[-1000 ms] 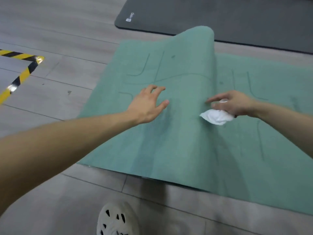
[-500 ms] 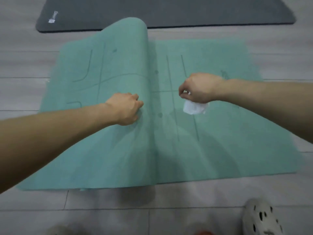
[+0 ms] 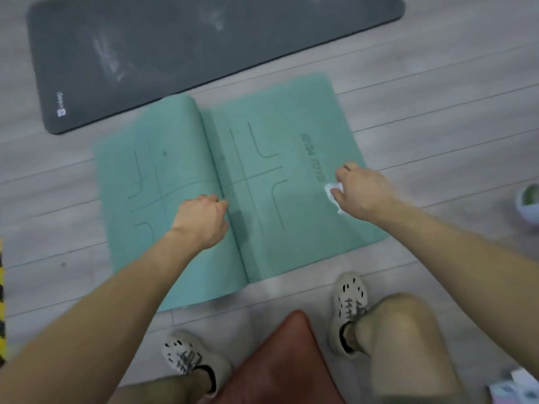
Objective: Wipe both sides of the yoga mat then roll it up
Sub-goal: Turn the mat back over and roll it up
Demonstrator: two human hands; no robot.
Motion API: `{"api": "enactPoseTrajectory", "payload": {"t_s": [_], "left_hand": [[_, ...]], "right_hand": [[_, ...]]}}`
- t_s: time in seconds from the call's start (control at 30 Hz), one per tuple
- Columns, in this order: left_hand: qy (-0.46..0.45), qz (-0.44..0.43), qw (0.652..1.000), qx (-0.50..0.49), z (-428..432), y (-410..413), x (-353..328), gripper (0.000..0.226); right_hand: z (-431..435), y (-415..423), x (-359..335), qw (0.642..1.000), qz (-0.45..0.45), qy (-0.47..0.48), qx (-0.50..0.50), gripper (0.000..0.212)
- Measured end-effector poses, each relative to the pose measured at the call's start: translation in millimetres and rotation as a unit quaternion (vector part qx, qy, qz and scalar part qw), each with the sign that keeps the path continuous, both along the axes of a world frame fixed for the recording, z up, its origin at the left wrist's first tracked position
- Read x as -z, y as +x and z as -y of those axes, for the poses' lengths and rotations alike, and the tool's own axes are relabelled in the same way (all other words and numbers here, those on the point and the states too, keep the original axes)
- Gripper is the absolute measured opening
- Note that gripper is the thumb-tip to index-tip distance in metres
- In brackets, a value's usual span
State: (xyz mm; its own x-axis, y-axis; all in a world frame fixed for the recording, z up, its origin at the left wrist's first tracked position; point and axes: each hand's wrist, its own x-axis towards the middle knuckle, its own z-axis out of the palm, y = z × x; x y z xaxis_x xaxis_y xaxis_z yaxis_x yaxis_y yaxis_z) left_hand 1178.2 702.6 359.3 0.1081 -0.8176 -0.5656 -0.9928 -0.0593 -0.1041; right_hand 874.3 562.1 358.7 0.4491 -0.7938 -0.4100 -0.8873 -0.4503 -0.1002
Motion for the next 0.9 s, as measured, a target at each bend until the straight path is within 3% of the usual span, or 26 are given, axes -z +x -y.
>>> {"api": "enactPoseTrajectory", "payload": {"t_s": [0.2,0.37,0.63,0.9], "left_hand": [[-0.007,0.002,1.0,-0.015,57.5,-94.6,-165.9,0.04],[-0.014,-0.017,1.0,-0.022,112.9,-170.9,-241.8,0.043],[-0.053,-0.026,0.998,0.016,209.5,-227.0,-288.9,0.041],[-0.077,-0.022,0.996,-0.027,305.7,-225.9,-264.5,0.037]], "right_hand": [[27.2,-98.7,-168.7,0.998,0.026,0.017,0.058,0.029],[53.3,-169.9,-256.5,0.998,0.018,0.024,0.056,0.023],[123.7,-224.0,-325.5,0.999,-0.023,0.003,0.022,0.028],[265.0,-183.4,-317.5,0.993,-0.029,-0.022,-0.114,0.028]]}}
